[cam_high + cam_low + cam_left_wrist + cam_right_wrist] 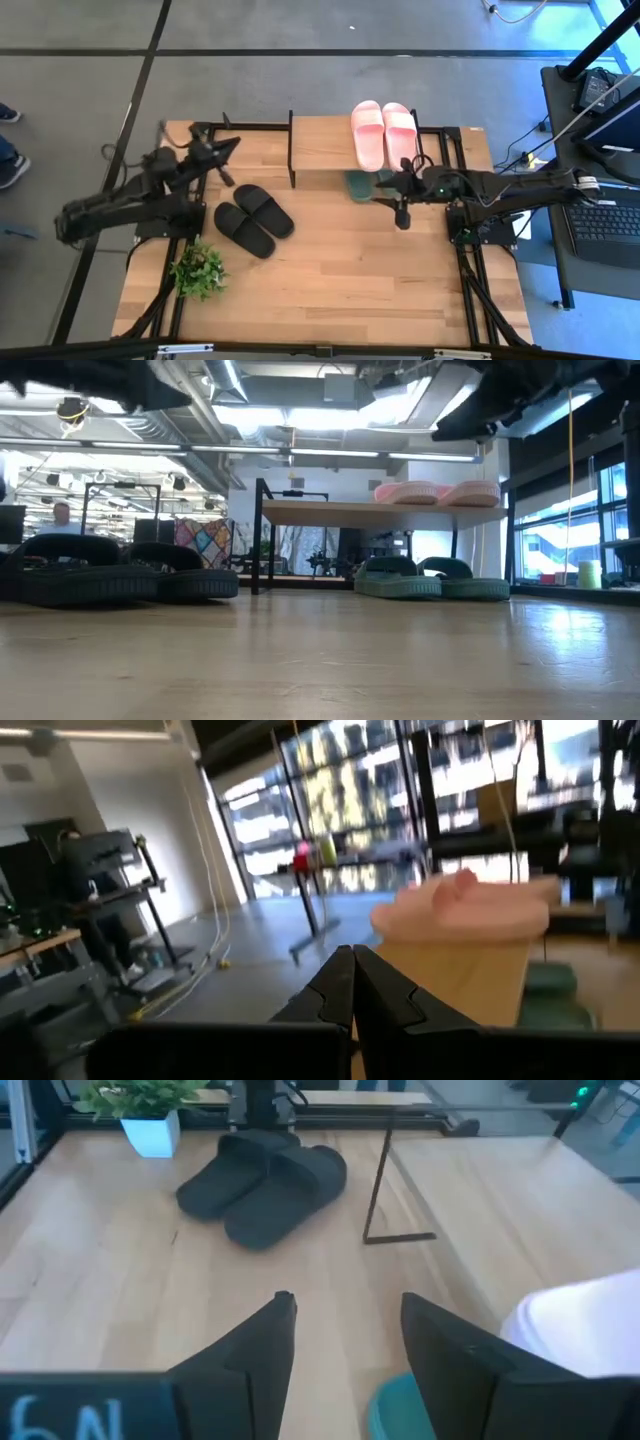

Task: Pick and place slides into the shelf
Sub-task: Put the right black slipper under the shelf

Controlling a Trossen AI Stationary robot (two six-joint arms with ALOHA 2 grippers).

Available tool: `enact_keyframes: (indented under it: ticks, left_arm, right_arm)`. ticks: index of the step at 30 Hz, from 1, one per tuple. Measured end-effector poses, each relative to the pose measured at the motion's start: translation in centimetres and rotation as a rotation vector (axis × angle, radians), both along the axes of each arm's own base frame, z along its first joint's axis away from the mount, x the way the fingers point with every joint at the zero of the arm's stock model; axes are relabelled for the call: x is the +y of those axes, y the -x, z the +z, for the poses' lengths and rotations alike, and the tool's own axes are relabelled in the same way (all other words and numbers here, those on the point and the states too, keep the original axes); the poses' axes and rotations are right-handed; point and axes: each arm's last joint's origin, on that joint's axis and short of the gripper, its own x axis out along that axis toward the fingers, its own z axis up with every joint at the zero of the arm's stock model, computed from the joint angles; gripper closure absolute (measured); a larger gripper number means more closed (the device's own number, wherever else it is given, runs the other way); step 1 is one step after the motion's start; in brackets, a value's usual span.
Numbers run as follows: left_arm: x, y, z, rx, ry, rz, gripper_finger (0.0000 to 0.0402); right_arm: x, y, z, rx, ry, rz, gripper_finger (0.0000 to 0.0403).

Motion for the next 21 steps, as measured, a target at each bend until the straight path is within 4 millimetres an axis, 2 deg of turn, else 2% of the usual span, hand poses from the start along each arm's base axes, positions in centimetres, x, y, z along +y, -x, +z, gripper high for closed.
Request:
enact_keyframes:
  ticks: [6,13,17,21]
  left_arm:
    - [-0.2,-4.7,2.6,0.224,0.055,-0.018,0.0401]
    - [-1.3,-8.8,5.8,0.188,0.122,-0.145,0.0401]
    - [-2.0,-10.4,6.0,0.174,0.134,-0.190,0.0394]
    - [-2.5,-11.9,5.2,0.196,0.135,-0.183,0.0351]
  right_arm:
    - [0.0,0.7,-1.3,0.026,-0.003,-0.004,0.0219]
    - [0.0,0.7,-2.0,0.057,0.078,0.023,0.0219]
    - [-0.1,0.8,-2.3,0.076,0.125,0.041,0.0219]
    - [-0.1,0.9,-2.7,0.095,0.168,0.063,0.0219]
